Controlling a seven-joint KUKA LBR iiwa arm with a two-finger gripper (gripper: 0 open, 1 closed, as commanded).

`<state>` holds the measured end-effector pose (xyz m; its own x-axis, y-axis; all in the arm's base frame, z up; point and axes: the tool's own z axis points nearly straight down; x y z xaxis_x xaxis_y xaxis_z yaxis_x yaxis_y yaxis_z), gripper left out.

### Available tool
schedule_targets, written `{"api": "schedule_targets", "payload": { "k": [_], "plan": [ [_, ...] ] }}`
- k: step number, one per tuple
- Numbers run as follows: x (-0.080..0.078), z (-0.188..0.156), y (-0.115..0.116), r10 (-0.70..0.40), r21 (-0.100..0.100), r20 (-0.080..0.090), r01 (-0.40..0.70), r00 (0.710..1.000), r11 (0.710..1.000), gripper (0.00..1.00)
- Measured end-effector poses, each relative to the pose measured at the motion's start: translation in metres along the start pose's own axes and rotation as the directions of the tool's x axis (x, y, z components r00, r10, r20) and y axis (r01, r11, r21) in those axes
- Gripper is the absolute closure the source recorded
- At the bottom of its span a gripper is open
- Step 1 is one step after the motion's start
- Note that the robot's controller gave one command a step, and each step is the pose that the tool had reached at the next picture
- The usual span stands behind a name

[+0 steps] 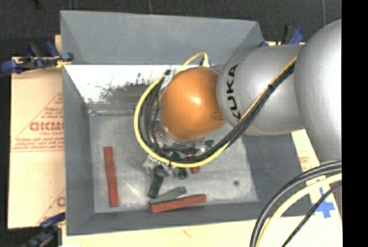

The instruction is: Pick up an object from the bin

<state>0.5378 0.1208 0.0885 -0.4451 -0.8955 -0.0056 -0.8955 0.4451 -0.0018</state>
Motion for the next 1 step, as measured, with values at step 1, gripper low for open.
{"api": "schedule_targets", "payload": {
  "k": [1],
  "plan": [
    [0.0026,-0.0065,0.0027,-0.001,-0.005,-0.003,0.001,1.000,1.000,1.00]
  ]
}}
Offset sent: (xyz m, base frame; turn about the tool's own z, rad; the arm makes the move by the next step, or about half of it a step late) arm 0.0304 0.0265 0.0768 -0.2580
